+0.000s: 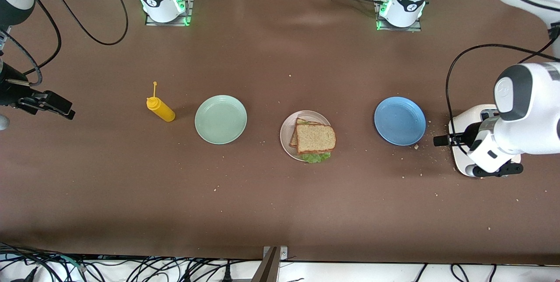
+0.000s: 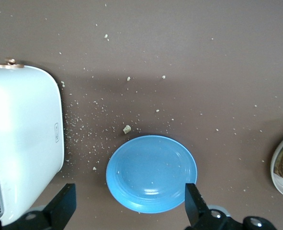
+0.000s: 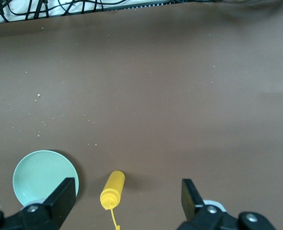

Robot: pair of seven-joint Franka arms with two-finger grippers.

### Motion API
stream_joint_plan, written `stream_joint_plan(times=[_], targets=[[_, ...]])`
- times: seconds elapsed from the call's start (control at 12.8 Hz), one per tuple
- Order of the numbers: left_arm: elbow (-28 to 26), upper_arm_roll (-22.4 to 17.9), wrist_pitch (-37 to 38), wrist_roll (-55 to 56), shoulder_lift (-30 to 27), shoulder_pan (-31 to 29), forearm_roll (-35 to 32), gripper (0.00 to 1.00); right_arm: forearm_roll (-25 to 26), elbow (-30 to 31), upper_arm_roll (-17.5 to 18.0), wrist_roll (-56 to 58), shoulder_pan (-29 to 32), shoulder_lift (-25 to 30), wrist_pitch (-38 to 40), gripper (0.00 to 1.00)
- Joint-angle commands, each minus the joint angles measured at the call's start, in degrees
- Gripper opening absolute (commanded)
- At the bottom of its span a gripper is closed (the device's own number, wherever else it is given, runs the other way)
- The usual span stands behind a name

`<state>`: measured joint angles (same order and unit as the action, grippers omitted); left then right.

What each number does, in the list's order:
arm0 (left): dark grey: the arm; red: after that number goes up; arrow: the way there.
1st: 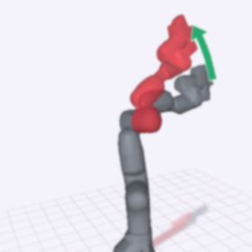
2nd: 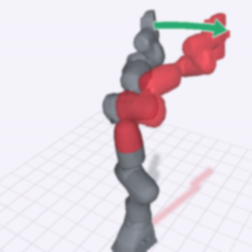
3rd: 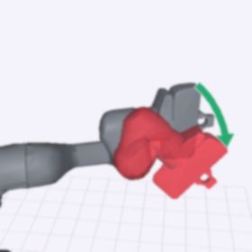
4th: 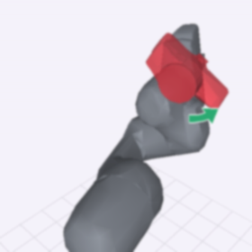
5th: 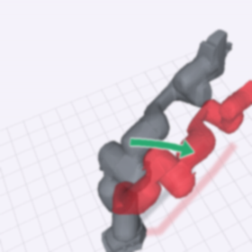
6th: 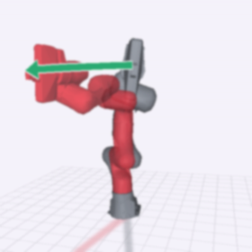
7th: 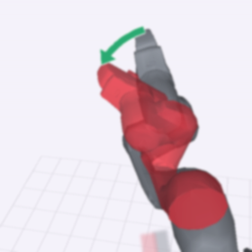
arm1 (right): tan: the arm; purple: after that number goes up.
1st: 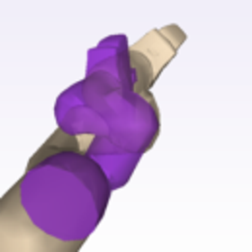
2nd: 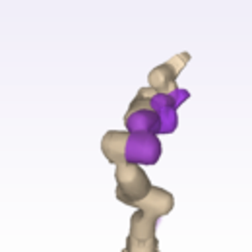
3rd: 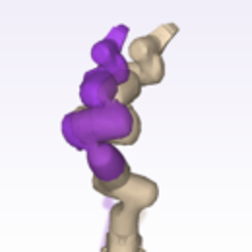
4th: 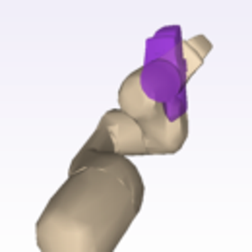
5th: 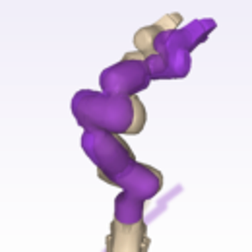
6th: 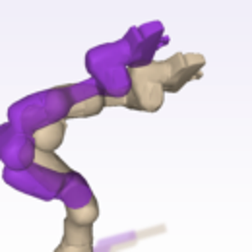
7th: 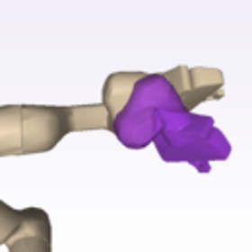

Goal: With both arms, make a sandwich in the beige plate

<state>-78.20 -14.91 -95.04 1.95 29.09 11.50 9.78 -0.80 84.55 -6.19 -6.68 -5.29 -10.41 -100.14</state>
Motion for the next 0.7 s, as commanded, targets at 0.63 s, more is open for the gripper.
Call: stream_joint_plan(times=[0.63], targets=[[-7.1,6.1,11.1,1.5,-17.9,-5.8,-5.0,1.0,0.5,5.7,-1.2,0.4,0.1,4.8,1.4,1.0]])
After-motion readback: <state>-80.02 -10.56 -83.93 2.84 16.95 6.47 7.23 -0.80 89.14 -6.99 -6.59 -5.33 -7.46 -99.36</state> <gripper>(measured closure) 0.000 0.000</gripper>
